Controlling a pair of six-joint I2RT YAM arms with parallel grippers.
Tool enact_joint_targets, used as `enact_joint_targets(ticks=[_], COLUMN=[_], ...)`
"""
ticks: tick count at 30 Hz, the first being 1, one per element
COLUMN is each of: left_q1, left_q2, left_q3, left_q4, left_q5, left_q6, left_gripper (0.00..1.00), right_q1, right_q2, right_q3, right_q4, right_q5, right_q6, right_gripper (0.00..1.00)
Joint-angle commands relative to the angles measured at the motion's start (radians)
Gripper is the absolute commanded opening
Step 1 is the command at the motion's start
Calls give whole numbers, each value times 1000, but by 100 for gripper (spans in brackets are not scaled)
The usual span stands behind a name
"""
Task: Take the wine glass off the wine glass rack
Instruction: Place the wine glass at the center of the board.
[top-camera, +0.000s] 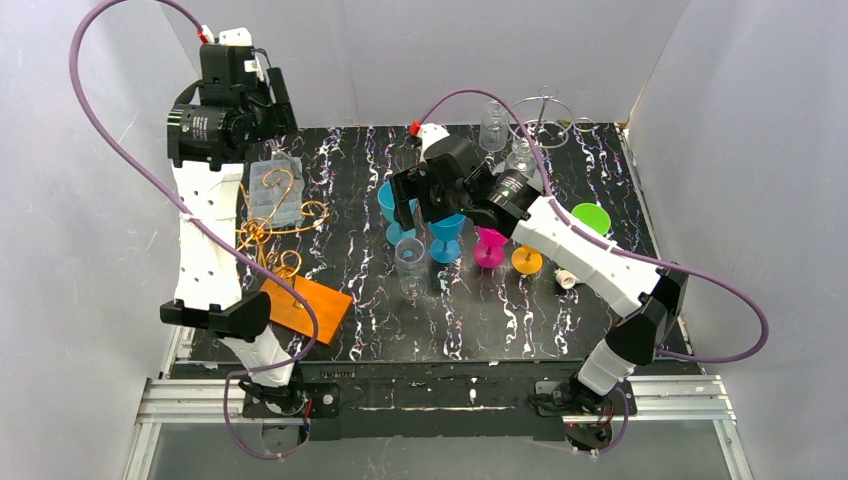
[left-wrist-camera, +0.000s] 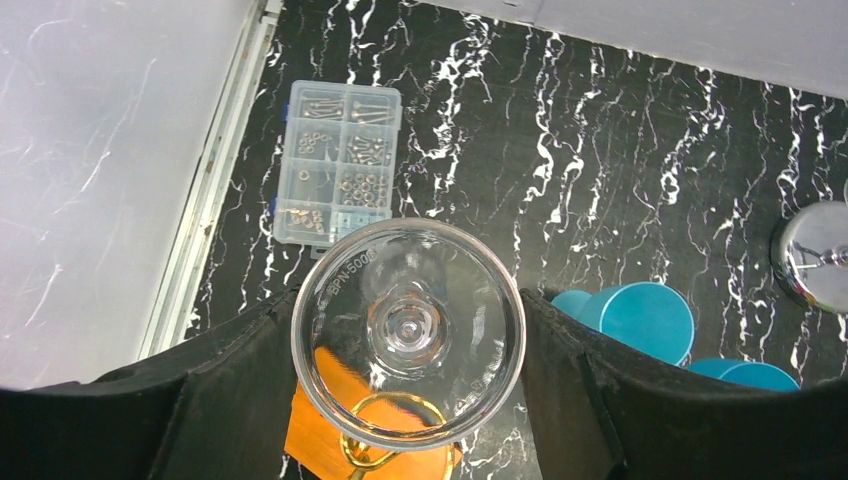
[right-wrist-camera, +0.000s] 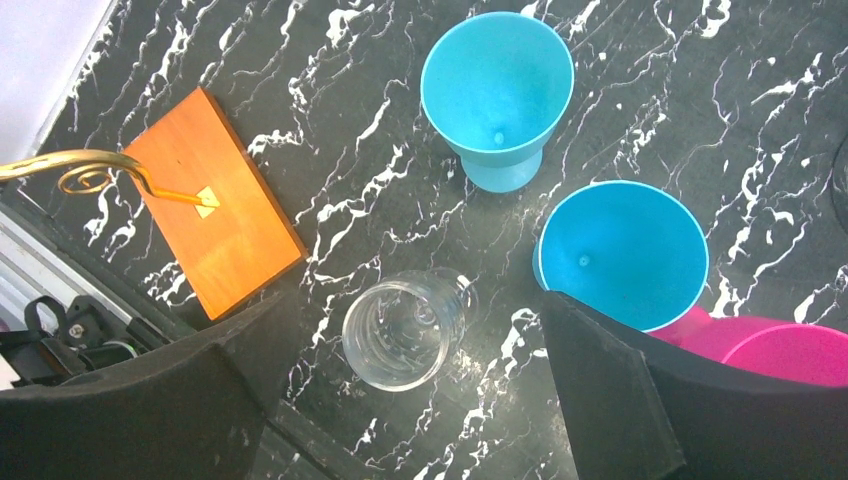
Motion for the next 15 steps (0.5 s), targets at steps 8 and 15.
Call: enact_joint_targets(ticks=[8,15], left_q1=[-100,-147], left_q2=[9,34], left_q3=[53,81], left_q4=[-6,-31], left_q5=[-12,5], left_q6=[-20,-56], left_gripper=[47,47], right_q1=[2,5], right_q2=[-180,-193], right_q3=[-203,-315], right_q4=[447,790], right_q5=[-54,-134], right_q6=[-116,-198], right_gripper=[100,100])
